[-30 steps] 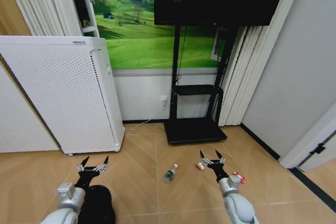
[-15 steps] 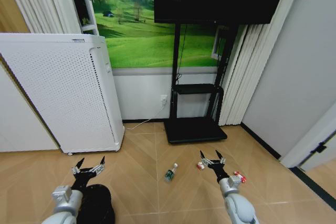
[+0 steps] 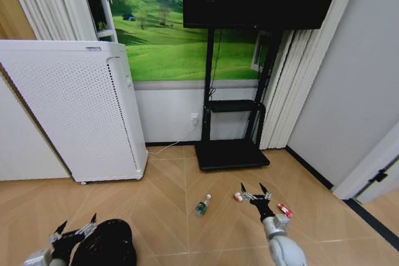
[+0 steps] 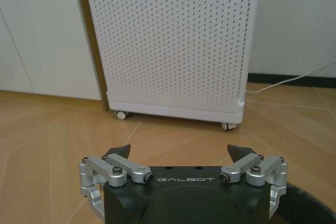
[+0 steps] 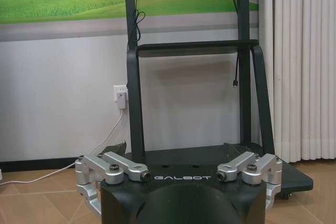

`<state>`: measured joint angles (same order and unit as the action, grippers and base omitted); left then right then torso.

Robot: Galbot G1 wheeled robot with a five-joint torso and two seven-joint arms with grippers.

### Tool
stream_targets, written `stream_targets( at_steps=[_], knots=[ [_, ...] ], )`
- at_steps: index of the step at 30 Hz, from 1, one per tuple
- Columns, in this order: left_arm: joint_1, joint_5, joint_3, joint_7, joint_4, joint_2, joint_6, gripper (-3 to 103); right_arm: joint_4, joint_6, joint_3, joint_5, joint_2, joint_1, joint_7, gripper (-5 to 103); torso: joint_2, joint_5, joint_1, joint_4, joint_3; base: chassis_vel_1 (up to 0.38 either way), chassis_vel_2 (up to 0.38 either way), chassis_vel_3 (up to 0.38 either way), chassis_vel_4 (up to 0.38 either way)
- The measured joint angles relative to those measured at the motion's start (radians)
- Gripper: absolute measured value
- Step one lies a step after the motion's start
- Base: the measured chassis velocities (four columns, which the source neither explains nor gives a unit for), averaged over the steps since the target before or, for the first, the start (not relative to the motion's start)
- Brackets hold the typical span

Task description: Pick up the trash bin and place the garbage on the floor into it.

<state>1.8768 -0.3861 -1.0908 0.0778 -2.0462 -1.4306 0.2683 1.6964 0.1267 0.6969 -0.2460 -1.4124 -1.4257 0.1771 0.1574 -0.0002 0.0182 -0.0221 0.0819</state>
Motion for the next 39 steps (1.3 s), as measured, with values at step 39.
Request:
stream_targets(
  at_steps=[39],
  knots=[
    [-0.071, -0.097, -0.007, -0.063, 0.081, 0.034, 0.474, 100, -0.086, -0.004, -0.005, -0.019, 0.017, 0.028, -0.024, 100, 0.004, 0.0002, 0.001, -0.0001, 0.003, 0.000, 0.000, 0.000, 0.000]
  ],
)
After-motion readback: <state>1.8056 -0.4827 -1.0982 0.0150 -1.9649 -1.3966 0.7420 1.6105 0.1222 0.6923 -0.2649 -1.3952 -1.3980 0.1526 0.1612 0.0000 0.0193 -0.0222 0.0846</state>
